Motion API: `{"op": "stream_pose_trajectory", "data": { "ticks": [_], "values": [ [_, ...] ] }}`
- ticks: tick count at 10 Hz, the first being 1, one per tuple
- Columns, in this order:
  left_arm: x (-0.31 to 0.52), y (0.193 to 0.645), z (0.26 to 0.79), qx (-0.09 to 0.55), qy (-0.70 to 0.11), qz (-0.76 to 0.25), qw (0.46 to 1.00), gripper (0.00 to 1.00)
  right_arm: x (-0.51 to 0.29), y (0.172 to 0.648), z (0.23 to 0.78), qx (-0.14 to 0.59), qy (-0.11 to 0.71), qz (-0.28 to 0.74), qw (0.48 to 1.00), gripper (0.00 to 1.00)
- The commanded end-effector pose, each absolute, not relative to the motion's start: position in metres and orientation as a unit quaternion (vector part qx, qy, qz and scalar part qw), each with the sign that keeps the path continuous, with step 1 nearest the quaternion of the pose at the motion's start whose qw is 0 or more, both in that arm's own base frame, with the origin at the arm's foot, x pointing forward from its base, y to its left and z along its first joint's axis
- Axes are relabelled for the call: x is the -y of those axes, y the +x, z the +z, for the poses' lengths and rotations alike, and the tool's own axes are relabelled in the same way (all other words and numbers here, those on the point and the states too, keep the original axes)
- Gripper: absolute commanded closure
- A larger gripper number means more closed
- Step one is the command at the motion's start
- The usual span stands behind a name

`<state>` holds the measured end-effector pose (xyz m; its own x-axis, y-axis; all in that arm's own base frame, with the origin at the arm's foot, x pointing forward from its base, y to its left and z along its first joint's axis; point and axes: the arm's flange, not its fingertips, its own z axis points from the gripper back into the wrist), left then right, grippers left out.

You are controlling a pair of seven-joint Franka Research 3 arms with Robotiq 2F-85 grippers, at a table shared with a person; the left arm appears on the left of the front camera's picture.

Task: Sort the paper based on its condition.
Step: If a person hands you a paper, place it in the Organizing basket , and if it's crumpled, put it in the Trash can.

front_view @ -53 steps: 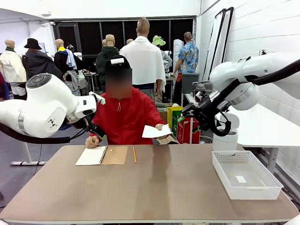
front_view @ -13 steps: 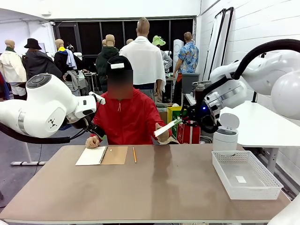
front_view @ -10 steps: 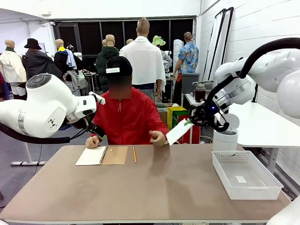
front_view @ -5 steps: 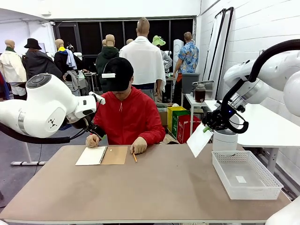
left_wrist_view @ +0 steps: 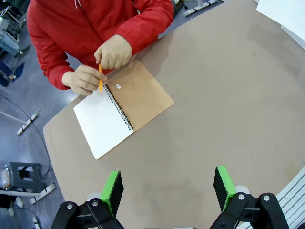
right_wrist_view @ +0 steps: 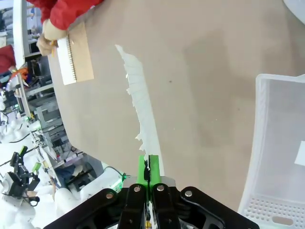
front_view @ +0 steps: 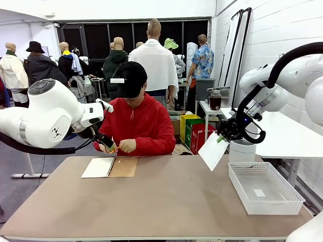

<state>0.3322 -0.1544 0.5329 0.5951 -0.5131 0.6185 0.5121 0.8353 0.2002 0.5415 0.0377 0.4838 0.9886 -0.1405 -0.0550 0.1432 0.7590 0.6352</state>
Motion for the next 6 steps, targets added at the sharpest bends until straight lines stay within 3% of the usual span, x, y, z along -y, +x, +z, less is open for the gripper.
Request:
{"op": "stream_pose_trajectory", "data": {
  "ticks": [1,6],
  "values": [
    [0.155,0.332,0.533,0.346,0.002,-0.287,0.893,0.00,-0.017,0.532,0.476,0.028,0.328,-0.078,0.941,1.00],
    [0.155,0.332,0.533,0.346,0.002,-0.287,0.893,0.00,0.039,0.500,0.445,0.048,0.327,-0.102,0.938,1.00]
  ]
}}
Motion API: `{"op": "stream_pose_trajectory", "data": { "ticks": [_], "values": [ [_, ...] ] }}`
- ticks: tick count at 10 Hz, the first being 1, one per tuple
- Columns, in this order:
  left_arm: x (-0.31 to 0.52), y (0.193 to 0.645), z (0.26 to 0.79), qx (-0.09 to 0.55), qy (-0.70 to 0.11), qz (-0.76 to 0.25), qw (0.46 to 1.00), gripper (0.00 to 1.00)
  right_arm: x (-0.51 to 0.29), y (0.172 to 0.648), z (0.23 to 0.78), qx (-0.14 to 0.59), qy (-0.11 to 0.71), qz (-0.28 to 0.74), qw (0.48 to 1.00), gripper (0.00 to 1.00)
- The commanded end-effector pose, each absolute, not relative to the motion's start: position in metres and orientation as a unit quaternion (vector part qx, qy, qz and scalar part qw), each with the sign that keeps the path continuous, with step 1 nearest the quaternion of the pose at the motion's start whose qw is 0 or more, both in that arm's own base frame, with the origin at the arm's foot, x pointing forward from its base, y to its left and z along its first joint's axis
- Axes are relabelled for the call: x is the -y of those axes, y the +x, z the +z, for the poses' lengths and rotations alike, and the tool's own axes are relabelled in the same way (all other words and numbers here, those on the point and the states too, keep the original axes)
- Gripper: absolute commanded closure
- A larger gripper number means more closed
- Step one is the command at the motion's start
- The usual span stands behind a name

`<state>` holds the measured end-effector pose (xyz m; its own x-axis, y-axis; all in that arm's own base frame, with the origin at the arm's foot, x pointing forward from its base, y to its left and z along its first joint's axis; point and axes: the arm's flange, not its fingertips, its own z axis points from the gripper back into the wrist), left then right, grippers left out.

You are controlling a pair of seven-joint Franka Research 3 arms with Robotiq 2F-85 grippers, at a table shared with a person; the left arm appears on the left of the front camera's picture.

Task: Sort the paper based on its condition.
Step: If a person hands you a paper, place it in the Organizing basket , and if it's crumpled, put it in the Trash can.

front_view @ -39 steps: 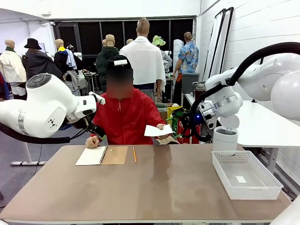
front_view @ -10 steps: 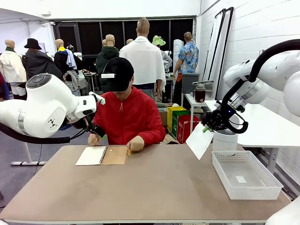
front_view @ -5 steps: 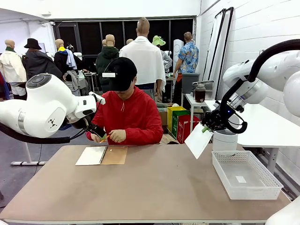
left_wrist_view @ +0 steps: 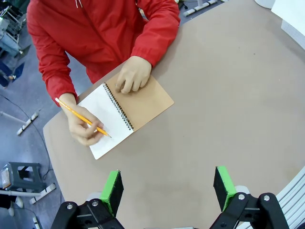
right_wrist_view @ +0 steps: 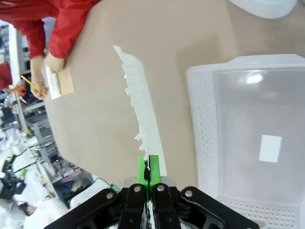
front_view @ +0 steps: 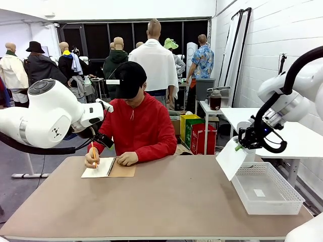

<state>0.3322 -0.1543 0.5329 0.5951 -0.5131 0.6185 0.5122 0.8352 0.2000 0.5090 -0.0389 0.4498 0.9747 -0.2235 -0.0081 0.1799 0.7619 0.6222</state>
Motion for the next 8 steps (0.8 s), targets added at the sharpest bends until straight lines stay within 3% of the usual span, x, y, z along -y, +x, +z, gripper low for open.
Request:
{"op": "stream_pose_trajectory", "data": {
  "ticks": [1,8],
  "values": [
    [0.155,0.332,0.533,0.346,0.002,-0.287,0.893,0.00,0.047,0.495,0.440,0.052,0.323,-0.104,0.939,1.00],
    [0.155,0.332,0.533,0.346,0.002,-0.287,0.893,0.00,0.104,0.481,0.406,0.038,0.288,-0.124,0.949,1.00]
  ]
}}
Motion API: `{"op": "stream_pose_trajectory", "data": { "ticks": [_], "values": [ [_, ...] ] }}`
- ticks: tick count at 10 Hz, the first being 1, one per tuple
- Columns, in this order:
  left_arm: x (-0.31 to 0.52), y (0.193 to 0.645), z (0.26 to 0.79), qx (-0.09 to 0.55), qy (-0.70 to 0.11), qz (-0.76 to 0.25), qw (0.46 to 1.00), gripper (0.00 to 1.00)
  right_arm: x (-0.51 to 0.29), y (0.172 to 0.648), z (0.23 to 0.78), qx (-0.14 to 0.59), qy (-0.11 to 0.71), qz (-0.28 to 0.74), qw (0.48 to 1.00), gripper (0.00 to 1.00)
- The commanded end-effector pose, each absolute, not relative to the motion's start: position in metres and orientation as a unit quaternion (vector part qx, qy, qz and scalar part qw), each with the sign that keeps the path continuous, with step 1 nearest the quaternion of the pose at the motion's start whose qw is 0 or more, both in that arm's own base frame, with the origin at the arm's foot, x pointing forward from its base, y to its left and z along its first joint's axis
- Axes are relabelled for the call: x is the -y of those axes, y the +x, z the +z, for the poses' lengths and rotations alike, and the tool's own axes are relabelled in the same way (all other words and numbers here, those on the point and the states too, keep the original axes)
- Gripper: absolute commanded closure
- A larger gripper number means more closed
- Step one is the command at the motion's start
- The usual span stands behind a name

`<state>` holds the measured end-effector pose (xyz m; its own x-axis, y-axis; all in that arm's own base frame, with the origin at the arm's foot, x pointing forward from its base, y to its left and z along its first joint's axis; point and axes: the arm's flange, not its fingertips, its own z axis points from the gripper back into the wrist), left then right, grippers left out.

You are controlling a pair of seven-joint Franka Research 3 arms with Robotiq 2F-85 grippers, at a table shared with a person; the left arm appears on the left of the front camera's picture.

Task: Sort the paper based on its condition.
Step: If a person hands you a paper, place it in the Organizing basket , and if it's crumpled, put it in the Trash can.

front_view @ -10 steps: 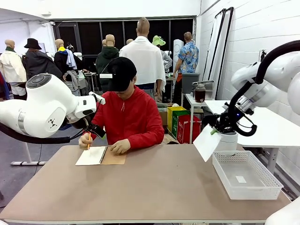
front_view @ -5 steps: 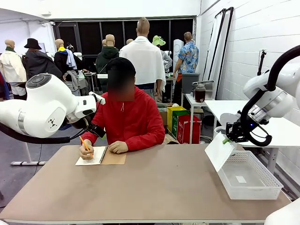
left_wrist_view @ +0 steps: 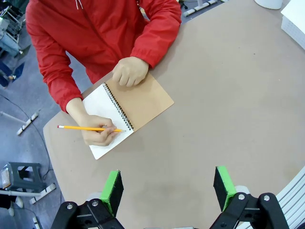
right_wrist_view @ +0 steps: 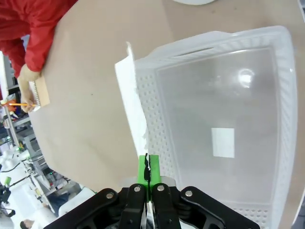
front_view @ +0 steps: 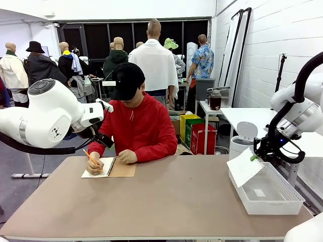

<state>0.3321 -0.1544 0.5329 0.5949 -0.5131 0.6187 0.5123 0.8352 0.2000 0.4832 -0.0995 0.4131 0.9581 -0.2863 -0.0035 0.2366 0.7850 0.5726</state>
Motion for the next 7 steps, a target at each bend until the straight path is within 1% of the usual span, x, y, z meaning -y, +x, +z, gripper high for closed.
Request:
{"op": "stream_pose_trajectory", "data": {
  "ticks": [1,4,7],
  "values": [
    [0.155,0.332,0.533,0.346,0.002,-0.287,0.893,0.00,0.110,0.480,0.400,0.032,0.273,-0.122,0.954,1.00],
    [0.155,0.332,0.533,0.346,0.002,-0.287,0.893,0.00,0.116,0.483,0.380,0.005,0.248,-0.113,0.962,1.00],
    [0.155,0.332,0.533,0.346,0.002,-0.287,0.893,0.00,0.106,0.486,0.362,-0.020,0.248,-0.114,0.962,1.00]
  ]
}}
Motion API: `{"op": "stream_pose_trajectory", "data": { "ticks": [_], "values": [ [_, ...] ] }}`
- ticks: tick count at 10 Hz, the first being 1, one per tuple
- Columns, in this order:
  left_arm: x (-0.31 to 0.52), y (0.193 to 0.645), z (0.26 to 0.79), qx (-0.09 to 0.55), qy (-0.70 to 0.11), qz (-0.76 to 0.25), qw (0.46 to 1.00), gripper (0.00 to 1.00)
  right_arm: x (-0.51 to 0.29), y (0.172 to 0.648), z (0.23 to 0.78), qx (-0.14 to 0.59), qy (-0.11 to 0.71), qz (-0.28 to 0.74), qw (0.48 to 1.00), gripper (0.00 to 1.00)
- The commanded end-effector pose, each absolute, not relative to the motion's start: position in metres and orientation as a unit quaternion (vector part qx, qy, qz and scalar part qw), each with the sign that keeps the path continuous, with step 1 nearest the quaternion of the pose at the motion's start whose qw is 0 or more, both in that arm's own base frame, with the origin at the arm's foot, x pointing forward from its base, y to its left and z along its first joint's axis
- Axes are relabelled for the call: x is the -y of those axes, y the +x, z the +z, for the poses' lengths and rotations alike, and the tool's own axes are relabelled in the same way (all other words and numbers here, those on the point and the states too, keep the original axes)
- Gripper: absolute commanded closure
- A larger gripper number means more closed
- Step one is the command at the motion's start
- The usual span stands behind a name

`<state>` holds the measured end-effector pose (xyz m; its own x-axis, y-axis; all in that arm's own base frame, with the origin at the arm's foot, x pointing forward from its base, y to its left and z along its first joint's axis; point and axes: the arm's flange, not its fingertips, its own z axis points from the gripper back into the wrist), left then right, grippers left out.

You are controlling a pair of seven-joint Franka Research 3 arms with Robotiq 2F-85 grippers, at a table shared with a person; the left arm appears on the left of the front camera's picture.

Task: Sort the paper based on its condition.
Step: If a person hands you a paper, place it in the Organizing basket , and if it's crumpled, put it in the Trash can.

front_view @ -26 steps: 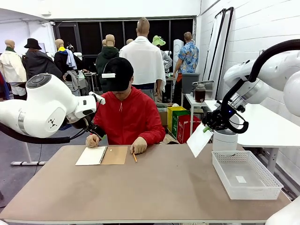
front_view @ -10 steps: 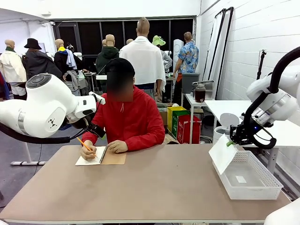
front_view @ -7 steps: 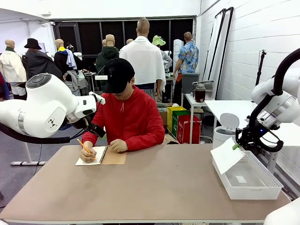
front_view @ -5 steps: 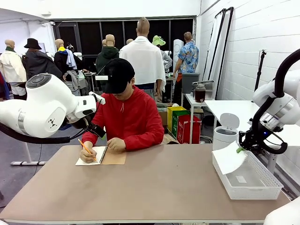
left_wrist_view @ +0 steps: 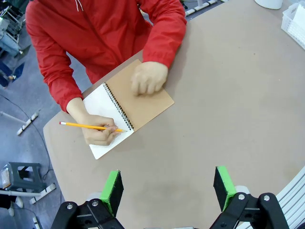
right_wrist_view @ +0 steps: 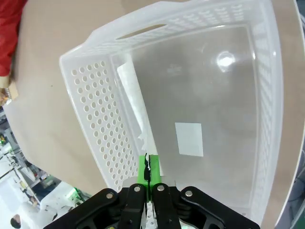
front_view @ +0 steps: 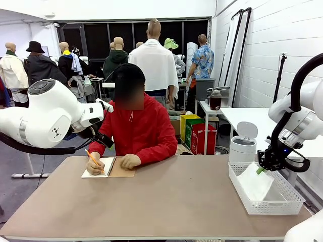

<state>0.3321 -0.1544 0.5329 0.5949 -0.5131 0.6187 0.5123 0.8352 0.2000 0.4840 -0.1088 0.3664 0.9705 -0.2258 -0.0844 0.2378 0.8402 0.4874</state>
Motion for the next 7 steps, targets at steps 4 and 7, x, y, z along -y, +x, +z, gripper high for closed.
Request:
{"op": "stream_pose_trajectory", "data": {
  "ticks": [4,7],
  "values": [
    [0.1546,0.3318,0.5332,0.346,0.002,-0.287,0.893,0.00,0.1003,0.4845,0.3589,-0.025,0.199,-0.142,0.969,1.00],
    [0.1546,0.3318,0.5332,0.346,0.002,-0.287,0.893,0.00,0.0966,0.4822,0.3627,-0.054,0.155,-0.169,0.972,0.41]
  ]
}}
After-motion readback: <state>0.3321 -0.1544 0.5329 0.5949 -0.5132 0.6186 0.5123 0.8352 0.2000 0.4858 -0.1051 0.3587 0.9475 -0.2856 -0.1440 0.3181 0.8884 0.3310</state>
